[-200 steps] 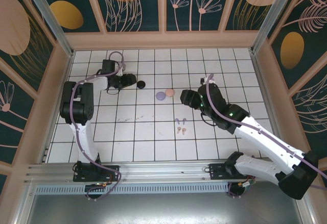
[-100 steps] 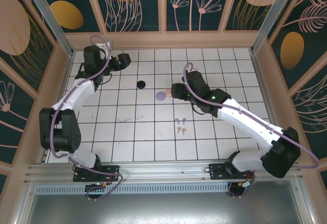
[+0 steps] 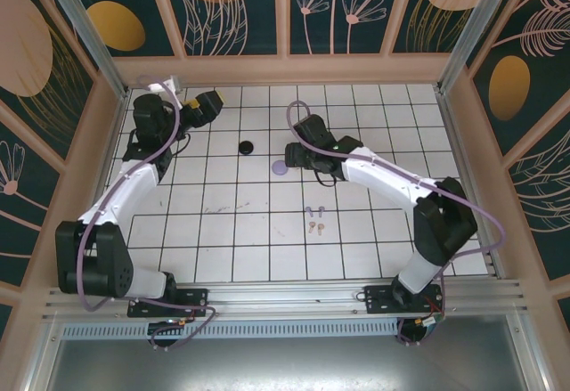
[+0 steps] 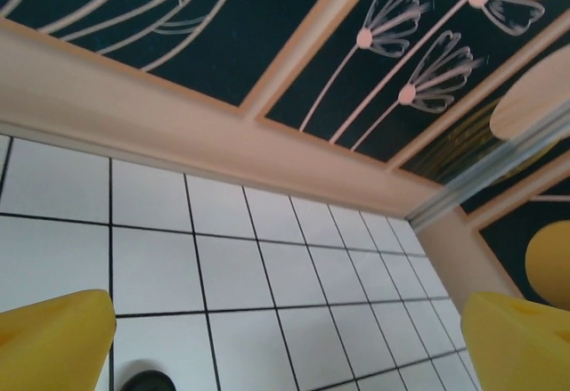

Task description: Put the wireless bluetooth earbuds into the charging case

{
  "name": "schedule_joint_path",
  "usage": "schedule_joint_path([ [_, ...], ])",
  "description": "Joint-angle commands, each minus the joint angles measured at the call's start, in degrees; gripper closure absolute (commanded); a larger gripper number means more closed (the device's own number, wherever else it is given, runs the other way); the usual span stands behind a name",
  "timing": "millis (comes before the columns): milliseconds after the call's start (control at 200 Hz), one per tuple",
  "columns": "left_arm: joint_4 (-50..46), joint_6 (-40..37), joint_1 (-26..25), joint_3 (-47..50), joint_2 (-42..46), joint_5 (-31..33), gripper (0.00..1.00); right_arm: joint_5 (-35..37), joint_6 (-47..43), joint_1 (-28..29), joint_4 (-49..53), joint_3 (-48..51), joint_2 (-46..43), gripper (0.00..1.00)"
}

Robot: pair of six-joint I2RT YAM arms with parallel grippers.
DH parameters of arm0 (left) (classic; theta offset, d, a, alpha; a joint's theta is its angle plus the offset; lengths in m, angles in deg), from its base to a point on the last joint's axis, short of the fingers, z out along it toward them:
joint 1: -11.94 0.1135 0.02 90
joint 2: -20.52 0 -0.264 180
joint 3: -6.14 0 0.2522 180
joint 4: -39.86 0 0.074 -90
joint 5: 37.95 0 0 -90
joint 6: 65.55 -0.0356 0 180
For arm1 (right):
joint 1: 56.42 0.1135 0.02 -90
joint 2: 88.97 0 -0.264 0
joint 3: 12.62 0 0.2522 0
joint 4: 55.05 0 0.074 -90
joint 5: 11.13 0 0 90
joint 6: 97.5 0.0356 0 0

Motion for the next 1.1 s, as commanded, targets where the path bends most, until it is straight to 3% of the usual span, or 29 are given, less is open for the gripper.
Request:
schedule_joint_path([
  [0, 8.7, 5.63, 0.0, 4.66, 3.71, 5.34, 0.01, -1.0, -1.33, -0.73, 1.62, -3.48, 2.57, 0.25],
  [185, 12.28, 6.84, 0.03, 7.82, 4.61, 3.69, 0.01, -2.25, -1.84, -0.89, 2.17, -6.2, 7.24, 0.26],
  [380, 5.94, 7.62, 0.0, 5.67, 2.22, 3.95, 0.01, -2.19, -1.87, -2.68, 2.71, -9.29, 12.25, 0.28],
  [541, 10.03, 10.19, 0.01, 8.81, 3.3, 5.91, 0.01, -3.3, -2.75, -4.53, 3.45, -12.39, 16.27, 0.29],
  [771, 4.08, 5.56, -0.03, 6.75, 4.32, 4.73, 0.01, -4.21, -6.19, -5.3, 5.88, -17.72, 22.21, 0.31],
  [1096, 4.53, 3.98, 0.0, 8.29, 5.55, 4.6, 0.01, -4.74, -6.97, -5.33, 6.21, -18.47, 25.45, 0.33],
])
